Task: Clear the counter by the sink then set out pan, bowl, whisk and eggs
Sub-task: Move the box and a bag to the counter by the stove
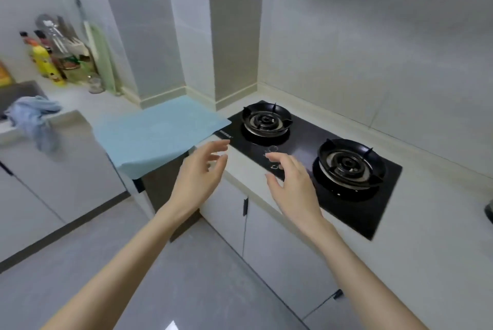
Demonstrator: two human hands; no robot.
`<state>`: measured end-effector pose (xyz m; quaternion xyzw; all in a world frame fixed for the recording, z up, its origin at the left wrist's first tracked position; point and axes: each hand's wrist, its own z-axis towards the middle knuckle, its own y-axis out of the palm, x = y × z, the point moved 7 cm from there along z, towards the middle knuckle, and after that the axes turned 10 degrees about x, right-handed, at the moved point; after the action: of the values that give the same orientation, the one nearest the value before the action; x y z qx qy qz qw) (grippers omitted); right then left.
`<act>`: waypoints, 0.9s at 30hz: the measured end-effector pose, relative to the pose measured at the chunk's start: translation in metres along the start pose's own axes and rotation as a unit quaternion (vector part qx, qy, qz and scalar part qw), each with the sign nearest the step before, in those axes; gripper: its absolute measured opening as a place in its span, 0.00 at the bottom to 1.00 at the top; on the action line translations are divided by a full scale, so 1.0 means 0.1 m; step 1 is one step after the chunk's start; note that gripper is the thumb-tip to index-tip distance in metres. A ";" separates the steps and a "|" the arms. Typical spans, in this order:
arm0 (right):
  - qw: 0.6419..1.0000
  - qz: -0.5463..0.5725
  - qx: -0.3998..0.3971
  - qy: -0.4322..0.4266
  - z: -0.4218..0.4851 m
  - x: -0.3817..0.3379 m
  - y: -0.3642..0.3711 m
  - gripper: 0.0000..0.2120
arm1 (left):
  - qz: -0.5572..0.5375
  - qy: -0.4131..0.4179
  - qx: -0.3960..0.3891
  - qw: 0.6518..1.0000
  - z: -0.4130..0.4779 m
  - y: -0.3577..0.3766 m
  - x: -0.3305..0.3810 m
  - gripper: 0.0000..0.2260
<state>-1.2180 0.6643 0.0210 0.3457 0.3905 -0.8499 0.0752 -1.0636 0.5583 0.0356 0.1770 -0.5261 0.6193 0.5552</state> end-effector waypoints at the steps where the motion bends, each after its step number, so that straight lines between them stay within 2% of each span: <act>1: 1.000 0.009 -0.016 -0.010 -0.02 -0.23 0.23 0.17 | 0.007 -0.004 0.021 1.000 -0.02 -0.32 -0.16 0.14; 8: 0.987 0.085 -0.101 -0.092 -0.05 -1.64 1.49 0.16 | 0.034 -0.075 0.138 0.987 -0.15 -2.07 -0.97 0.14; 15: 0.952 0.148 -0.194 -0.186 -0.08 -2.98 2.81 0.16 | 0.080 -0.140 0.248 0.955 -0.29 -3.52 -1.74 0.14; 27: 0.853 0.234 -0.320 -0.339 -0.05 -5.27 5.00 0.16 | 0.177 -0.242 0.416 0.859 -0.33 -5.82 -2.83 0.15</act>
<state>-0.6220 0.2511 0.0538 0.0738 0.4986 -0.6996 0.5065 -0.4519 0.3452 0.0603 0.4401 -0.3601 0.8056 0.1662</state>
